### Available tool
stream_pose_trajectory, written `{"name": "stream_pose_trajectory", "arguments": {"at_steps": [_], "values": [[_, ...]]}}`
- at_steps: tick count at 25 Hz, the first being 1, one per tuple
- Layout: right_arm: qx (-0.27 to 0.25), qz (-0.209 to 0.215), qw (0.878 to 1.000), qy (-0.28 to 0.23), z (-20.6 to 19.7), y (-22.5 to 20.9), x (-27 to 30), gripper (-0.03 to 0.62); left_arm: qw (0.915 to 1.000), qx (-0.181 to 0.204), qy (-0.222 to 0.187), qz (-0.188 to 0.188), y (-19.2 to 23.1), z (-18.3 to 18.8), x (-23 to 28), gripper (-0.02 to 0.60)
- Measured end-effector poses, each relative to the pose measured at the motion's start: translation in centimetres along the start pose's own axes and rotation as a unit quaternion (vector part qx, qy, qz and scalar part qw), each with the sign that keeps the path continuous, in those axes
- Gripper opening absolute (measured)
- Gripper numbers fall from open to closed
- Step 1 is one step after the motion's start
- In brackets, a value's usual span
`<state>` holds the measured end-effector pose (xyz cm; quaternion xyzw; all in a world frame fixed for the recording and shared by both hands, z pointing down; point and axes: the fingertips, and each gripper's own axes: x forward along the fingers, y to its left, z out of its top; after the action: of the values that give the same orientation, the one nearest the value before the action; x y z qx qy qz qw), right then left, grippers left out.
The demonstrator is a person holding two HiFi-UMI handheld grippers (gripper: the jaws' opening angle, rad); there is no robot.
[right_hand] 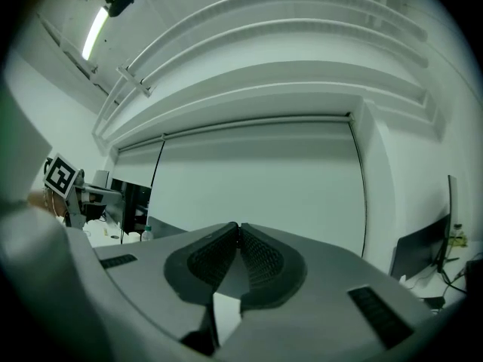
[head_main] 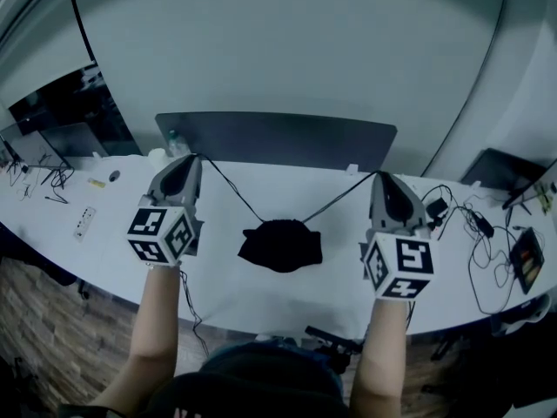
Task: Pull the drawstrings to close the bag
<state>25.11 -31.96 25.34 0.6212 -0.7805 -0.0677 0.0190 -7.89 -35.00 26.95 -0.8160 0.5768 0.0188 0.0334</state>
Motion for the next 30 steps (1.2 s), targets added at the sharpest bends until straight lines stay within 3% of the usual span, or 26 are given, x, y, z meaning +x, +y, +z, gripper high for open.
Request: {"name": "stream_pose_trajectory", "arguments": {"at_steps": [14, 30], "values": [[-0.012, 0.017, 1.0, -0.011, 0.2, 4.1, 0.7, 0.009, 0.9994, 0.016, -0.022, -0.021, -4.0, 0.9, 0.9, 0.012], [-0.02, 0.021, 1.0, -0.005, -0.3, 5.1, 1.6, 0.009, 0.9986, 0.024, -0.033, -0.034, -4.8, 1.0, 2.0, 0.012]]}}
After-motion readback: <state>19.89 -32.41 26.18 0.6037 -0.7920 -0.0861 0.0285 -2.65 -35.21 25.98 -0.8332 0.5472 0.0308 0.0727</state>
